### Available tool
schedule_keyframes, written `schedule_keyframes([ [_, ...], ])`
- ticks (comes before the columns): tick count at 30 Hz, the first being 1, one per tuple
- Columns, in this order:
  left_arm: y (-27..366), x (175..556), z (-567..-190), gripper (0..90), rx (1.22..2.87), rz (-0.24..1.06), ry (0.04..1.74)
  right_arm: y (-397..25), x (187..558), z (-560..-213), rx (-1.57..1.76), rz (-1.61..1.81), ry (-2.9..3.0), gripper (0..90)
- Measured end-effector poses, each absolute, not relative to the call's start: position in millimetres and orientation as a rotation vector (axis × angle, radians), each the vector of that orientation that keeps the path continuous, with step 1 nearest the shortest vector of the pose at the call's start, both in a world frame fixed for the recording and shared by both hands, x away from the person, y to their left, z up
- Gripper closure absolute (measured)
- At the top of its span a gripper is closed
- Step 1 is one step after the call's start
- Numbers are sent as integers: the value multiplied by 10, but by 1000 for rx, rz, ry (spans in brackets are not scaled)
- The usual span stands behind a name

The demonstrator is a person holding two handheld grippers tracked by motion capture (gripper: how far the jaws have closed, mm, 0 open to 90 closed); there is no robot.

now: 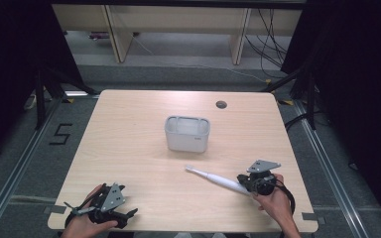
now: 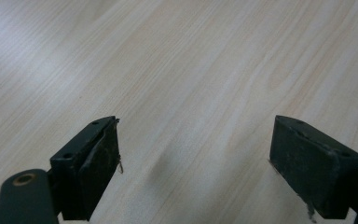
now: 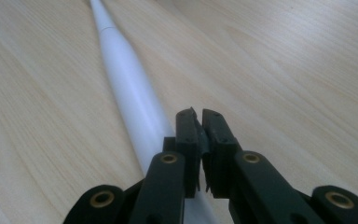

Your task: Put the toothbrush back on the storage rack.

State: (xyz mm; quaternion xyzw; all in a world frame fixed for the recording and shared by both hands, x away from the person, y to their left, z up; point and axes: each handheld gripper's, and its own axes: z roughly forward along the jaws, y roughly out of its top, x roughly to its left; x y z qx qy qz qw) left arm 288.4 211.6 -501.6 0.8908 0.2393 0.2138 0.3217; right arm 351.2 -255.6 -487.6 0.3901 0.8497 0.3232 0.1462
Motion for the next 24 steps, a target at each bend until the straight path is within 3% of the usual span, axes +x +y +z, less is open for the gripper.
schedule_keyframes([
  [20, 2115, 2886, -5018, 154, 2340, 561, 630, -2538, 3351, -4878, 1065, 888, 2466, 842],
  [23, 2115, 2886, -5019, 153, 2341, 560, 630, -2527, 3337, -4859, 1081, 886, 2462, 814],
  [24, 2115, 2887, -5021, 154, 2341, 560, 631, -2530, 3347, -4831, 1101, 886, 2452, 757],
])
